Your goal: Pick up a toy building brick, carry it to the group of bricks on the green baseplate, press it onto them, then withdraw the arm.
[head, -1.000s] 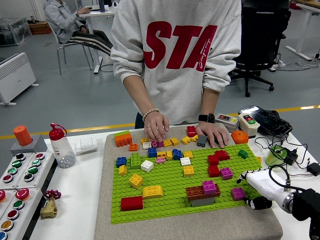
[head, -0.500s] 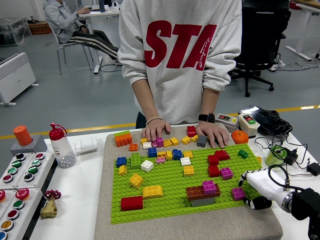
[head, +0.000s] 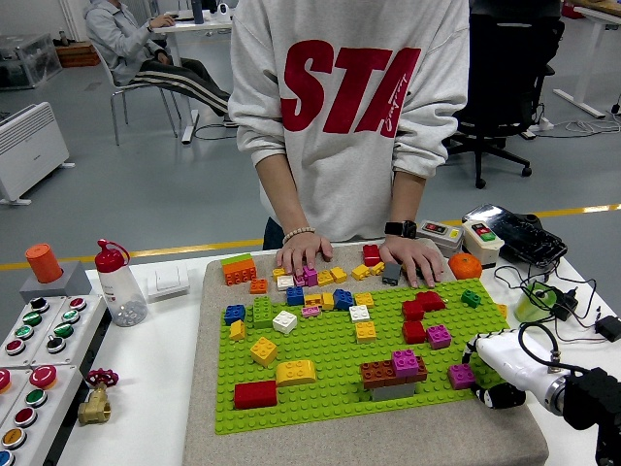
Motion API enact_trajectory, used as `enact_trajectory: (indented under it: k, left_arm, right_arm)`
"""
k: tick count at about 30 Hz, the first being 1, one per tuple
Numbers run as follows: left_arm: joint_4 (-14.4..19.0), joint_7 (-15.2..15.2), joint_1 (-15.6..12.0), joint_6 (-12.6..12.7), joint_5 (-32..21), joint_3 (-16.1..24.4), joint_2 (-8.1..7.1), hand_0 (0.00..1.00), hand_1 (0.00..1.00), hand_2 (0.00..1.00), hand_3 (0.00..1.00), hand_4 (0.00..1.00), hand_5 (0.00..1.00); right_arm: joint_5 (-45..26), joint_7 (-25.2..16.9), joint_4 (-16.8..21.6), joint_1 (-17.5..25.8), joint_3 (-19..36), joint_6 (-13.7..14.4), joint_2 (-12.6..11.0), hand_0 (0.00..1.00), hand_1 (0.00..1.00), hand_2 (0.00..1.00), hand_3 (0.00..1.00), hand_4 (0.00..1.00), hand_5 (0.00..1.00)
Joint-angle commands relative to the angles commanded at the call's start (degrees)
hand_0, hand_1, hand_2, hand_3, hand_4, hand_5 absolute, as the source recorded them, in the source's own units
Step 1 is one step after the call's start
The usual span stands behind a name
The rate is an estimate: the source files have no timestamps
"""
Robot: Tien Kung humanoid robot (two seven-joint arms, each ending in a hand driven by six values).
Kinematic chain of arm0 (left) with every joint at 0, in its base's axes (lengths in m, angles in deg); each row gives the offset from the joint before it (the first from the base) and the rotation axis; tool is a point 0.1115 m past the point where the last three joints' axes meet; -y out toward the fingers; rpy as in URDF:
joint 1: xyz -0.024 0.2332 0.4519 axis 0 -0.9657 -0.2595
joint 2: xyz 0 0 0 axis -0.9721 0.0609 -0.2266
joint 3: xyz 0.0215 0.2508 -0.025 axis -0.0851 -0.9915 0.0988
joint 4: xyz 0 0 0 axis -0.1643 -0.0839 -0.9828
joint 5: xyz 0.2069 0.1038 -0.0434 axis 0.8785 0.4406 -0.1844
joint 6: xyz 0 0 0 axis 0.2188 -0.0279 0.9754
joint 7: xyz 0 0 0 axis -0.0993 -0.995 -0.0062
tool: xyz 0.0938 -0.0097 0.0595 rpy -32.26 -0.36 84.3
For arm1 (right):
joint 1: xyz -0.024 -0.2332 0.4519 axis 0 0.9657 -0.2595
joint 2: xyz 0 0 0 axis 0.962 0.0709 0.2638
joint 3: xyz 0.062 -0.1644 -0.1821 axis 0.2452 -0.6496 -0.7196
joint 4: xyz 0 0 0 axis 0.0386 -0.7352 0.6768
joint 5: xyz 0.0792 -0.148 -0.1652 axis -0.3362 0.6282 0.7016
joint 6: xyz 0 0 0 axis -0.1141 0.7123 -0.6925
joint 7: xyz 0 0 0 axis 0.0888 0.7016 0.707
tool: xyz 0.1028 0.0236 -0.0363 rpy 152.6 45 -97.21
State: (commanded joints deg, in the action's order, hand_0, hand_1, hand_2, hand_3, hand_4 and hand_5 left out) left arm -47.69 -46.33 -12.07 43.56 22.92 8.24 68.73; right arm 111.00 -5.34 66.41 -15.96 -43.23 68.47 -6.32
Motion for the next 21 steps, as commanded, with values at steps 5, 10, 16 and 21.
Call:
enact_trajectory:
  k: [5, 10, 16, 21]
  left_arm:
    - [0.0, -0.06, -0.12, 0.02, 0.19, 0.08, 0.0, 0.728, 0.737, 0.823, 0.705, 0.492, 0.998]
    - [0.0, -0.09, -0.2, 0.02, 0.28, 0.06, 0.0, 0.728, 0.737, 0.822, 0.704, 0.492, 0.998]
    - [0.0, -0.06, -0.24, -0.02, 0.25, -0.01, 0.0, 0.728, 0.738, 0.822, 0.704, 0.491, 0.998]
    - [0.0, 0.02, -0.21, -0.09, 0.03, -0.12, 0.0, 0.728, 0.738, 0.822, 0.704, 0.491, 0.998]
  right_arm:
    - [-0.26, -0.37, 0.3, 0.04, -0.26, 0.71, 0.01, 0.777, 0.777, 0.797, 0.553, 0.599, 0.218]
    - [-0.53, -0.64, 0.69, 0.01, -0.4, 1.44, 0.05, 0.774, 0.773, 0.789, 0.545, 0.587, 0.216]
    - [-0.84, -0.87, 0.92, 0.06, -0.5, 2.09, 0.05, 0.755, 0.765, 0.781, 0.534, 0.566, 0.211]
    - [-1.06, -1.02, 1.05, 0.05, -0.41, 2.3, 0.02, 0.755, 0.765, 0.781, 0.534, 0.566, 0.211]
